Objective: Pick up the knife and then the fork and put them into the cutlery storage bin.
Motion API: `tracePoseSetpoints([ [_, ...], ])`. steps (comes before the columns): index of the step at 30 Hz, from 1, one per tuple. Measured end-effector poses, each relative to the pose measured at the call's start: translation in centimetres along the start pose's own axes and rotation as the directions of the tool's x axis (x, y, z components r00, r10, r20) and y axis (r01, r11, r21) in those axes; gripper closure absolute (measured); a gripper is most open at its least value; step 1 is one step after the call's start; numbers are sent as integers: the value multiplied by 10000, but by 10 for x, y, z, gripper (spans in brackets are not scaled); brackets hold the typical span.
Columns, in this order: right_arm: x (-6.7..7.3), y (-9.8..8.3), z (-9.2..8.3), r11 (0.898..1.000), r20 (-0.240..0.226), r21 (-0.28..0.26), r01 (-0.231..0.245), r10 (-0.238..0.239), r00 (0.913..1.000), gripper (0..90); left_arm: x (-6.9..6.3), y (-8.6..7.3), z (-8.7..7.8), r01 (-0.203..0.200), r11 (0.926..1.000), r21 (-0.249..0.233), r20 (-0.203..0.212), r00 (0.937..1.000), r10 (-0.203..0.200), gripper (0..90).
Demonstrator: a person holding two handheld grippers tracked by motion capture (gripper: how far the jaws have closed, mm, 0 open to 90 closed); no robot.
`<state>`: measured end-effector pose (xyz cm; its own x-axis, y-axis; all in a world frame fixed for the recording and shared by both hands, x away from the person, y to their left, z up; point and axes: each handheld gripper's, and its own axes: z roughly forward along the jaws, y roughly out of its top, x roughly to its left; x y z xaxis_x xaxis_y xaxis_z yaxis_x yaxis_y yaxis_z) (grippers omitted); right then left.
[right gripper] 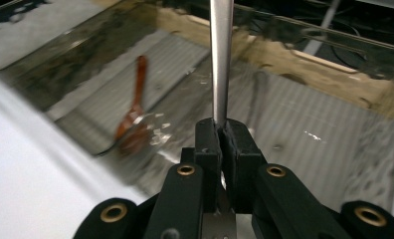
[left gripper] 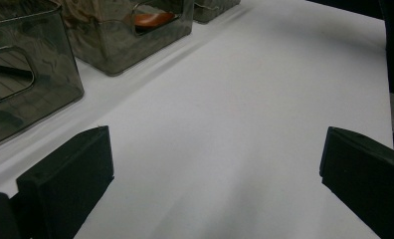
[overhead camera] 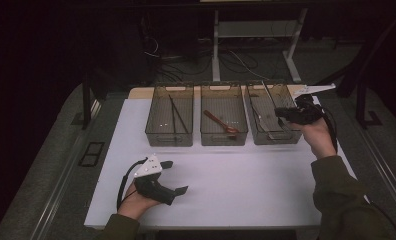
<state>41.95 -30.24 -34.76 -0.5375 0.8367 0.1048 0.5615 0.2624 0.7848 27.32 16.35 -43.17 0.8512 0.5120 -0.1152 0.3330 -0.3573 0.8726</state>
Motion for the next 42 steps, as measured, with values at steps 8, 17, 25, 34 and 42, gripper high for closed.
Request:
tracePoseSetpoints([
  [8, -27, 1, 28, 9992, 595, 388, -43, 20, 9982, 844, 0, 0, 0, -17, 10000, 22, 1, 10000, 17, 0],
  [17, -43, -8, 52, 9891, 979, 1462, -186, 43, 9952, 844, 0, 0, 0, 5, 10000, 11, 46, 10000, -5, 0],
  [25, -43, -10, 52, 9885, 1012, 1465, -385, 237, 9946, 644, 0, 0, 0, 25, 10000, 4, 32, 10000, -25, 0],
  [34, -41, -15, 41, 9923, 363, 721, -1006, 982, 9945, 474, 1, 0, 1, 88, 10000, -27, -32, 10000, -88, 0],
  [42, -31, -25, 25, 9960, -560, 20, -888, 888, 9945, 427, 0, 2, 3, 85, 10000, 35, -11, 10000, -85, 0],
])
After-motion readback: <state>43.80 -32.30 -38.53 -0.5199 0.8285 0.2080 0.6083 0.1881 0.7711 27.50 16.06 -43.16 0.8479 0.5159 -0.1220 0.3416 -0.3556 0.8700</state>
